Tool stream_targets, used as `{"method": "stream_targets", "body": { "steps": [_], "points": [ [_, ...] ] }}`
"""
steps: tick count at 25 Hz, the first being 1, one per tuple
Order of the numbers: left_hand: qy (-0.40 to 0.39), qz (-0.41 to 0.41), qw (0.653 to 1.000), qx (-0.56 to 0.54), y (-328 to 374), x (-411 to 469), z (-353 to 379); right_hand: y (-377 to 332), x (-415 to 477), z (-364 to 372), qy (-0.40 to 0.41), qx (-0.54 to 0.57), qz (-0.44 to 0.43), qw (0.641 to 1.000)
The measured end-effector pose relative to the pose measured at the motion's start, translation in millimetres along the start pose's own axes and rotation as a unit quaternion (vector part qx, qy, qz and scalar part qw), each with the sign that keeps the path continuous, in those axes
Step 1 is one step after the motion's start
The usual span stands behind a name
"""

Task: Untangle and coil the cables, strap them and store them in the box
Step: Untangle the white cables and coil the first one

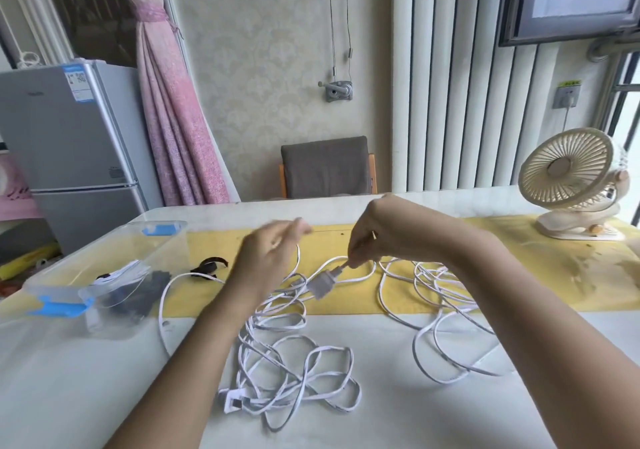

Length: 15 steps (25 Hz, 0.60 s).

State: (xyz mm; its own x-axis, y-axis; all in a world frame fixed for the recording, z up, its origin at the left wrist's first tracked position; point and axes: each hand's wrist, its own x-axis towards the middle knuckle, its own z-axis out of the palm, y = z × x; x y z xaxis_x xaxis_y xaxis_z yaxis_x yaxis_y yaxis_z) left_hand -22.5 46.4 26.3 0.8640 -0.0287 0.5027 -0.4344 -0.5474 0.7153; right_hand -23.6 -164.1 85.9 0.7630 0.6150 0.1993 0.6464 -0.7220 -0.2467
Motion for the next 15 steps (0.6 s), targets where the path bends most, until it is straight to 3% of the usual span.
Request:
{"method": "stream_targets", "body": {
  "steps": [2,4,7,9,12,15],
  "points": [
    [-0.189,-0.056,0.972,-0.127,21,-9,14,-12,-2,-3,0.04,0.01,-0.041,0.998],
    [-0.286,-0.095,0.931,-0.207,28,-14,17,-18,0,0,0.076,0.029,-0.072,0.994],
    [-0.356,-0.163,0.847,-0.36,22,-12,2,-13,5,3,0.126,0.088,-0.085,0.984],
    [-0.387,-0.16,0.8,-0.429,16,-9,-10,-1,5,-2,0.174,0.116,-0.094,0.973],
    [-0.451,-0.107,0.794,-0.394,4,-10,-11,15,6,-6,0.28,0.093,-0.079,0.952],
    [-0.509,-0.125,0.756,-0.393,5,-14,12,22,14,5,0.345,0.052,-0.049,0.936]
  ]
}}
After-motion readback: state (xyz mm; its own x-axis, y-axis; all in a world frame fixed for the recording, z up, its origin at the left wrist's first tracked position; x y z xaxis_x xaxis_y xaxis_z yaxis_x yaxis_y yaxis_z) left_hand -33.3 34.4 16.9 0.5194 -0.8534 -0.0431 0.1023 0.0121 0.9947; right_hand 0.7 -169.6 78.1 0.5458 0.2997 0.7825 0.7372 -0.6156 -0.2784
